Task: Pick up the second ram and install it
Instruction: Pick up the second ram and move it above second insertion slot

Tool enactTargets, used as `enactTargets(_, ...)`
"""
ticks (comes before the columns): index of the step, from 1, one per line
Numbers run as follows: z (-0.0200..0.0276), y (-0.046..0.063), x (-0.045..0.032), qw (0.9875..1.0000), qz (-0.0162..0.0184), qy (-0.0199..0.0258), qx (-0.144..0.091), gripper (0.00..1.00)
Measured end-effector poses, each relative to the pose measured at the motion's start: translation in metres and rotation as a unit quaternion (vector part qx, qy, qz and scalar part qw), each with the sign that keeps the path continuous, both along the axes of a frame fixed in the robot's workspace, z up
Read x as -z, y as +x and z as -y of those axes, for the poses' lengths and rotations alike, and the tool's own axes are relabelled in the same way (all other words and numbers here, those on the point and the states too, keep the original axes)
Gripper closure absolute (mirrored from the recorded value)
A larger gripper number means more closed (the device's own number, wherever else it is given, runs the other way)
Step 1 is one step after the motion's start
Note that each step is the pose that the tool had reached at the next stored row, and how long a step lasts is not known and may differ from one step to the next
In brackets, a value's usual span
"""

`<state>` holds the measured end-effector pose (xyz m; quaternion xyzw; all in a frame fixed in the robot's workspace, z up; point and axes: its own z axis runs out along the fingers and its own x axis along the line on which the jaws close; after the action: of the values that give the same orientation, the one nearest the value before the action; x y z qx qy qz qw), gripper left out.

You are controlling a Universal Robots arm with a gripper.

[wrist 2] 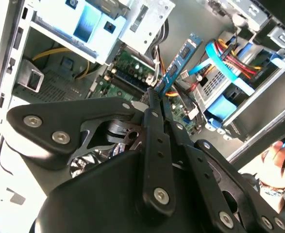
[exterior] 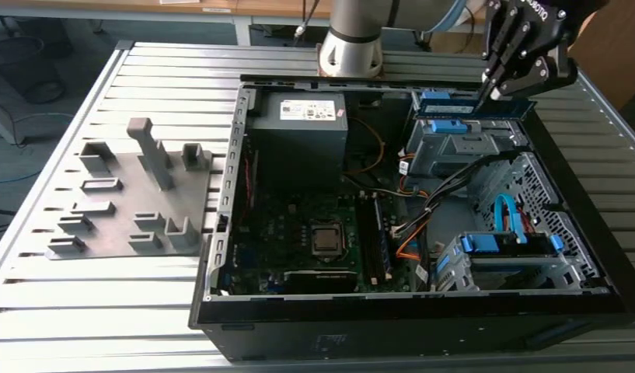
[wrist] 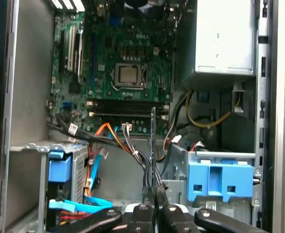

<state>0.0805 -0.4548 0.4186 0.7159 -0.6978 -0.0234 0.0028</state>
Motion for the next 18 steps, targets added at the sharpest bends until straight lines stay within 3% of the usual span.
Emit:
enactTargets(4, 0.0002, 0.0, 0.0, 1.0, 0.0, 0.0, 0.0, 0.86)
enactTargets(8, 0.0035, -0.012, 0.0004, 1.0, 0.0002, -0.0001, 0.0, 0.86)
enactTargets(13, 0.0115, -0.031, 0.0024, 1.0, 0.0002, -0.0001, 0.0, 0.86)
enactTargets(18, 0.0231, -0.043, 0.0108, 1.0, 0.0002, -0.0001, 0.0, 0.86)
